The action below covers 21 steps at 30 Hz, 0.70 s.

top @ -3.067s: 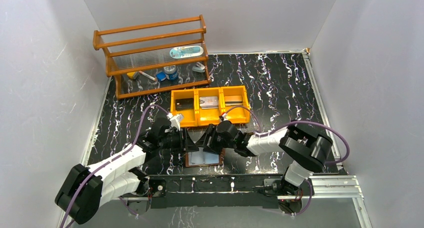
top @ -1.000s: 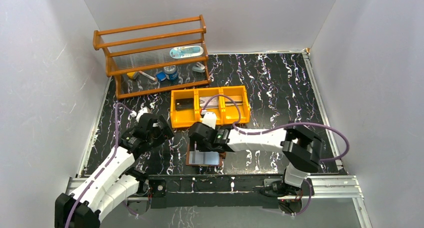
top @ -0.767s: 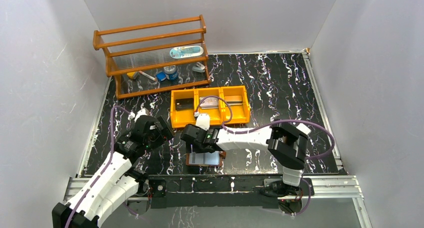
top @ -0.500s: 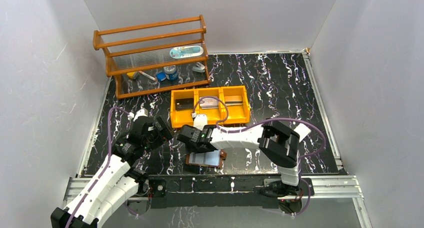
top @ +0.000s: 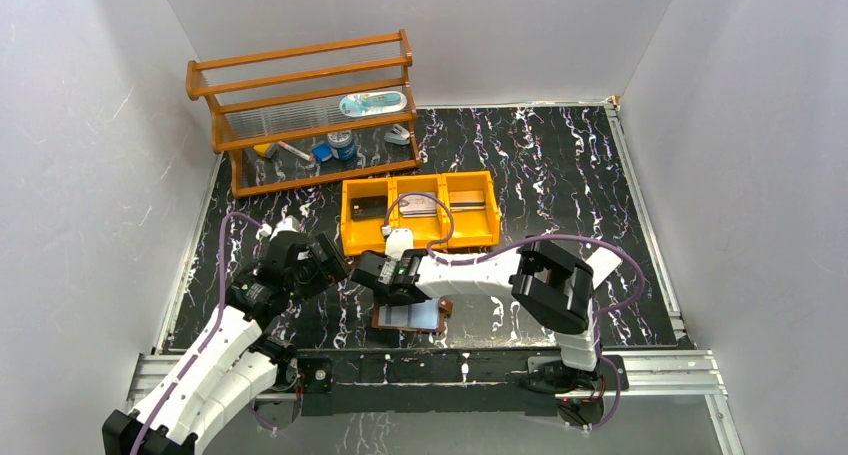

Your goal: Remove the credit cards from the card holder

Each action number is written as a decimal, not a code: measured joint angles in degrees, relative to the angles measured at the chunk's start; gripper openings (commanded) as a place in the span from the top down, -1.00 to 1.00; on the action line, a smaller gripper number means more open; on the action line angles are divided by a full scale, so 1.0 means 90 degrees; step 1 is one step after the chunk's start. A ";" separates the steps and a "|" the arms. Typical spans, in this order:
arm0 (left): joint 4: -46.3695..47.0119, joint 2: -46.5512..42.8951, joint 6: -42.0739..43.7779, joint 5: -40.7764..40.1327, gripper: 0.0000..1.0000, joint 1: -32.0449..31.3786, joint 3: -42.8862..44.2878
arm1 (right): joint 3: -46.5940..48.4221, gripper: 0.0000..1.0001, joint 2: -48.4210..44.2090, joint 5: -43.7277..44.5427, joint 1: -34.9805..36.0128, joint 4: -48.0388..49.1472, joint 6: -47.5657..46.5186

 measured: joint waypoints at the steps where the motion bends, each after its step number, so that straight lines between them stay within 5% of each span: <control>1: 0.0000 0.0005 0.0005 0.0012 -0.84 0.0000 0.0000 | -0.0015 -0.23 -0.0002 -0.0002 0.0000 0.0029 -0.0007; 14: 0.0177 0.0211 0.0221 0.0517 -0.80 0.0000 0.0000 | -0.2174 -0.19 -0.1302 -0.1409 -0.0597 0.2727 -0.0092; 21: 0.1100 0.0338 0.0396 0.1817 -0.46 0.0000 -0.0158 | -0.2832 -0.19 -0.1501 -0.2188 -0.0925 0.3893 0.0158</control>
